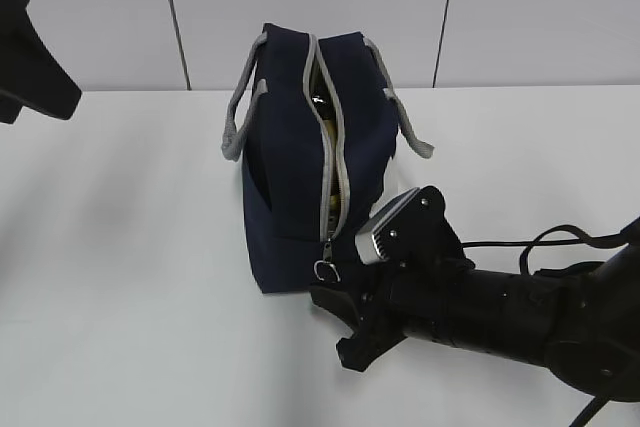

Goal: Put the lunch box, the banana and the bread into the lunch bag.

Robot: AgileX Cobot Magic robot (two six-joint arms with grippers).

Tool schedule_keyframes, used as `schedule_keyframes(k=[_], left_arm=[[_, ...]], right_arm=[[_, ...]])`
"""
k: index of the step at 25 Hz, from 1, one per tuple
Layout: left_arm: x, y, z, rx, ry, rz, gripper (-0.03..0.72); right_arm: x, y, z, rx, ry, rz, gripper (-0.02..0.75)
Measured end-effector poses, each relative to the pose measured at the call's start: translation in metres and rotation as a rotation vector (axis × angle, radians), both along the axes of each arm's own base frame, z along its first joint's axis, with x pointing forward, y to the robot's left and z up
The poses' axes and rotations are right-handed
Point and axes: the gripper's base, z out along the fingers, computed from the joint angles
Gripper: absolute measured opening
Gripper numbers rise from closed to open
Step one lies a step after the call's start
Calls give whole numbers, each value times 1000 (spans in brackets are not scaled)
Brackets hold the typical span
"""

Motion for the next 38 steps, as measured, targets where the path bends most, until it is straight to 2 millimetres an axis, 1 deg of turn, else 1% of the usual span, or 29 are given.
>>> schedule_keyframes(k=[2, 6, 8, 13, 19, 28, 38], left_arm=[[0, 0, 0, 1, 0, 0, 434], [0, 0, 0, 2, 0, 0, 434], [0, 0, 0, 2, 0, 0, 434], [0, 0, 0, 3, -1, 0, 434], [0, 0, 0, 3, -1, 0, 434], [0, 0, 0, 3, -1, 0, 434], [0, 0, 0, 3, -1, 0, 434]], right_arm=[[0, 0, 0, 2, -1, 0, 199], [1, -1, 0, 6, 0, -18, 89], [2, -1, 0, 5, -3, -28, 49], [2, -2, 1, 1, -9, -32, -14], [2, -2, 0, -16, -18, -24, -16], [3, -3, 0, -108, -131, 41, -16], [3, -3, 0, -113, -137, 43, -16]])
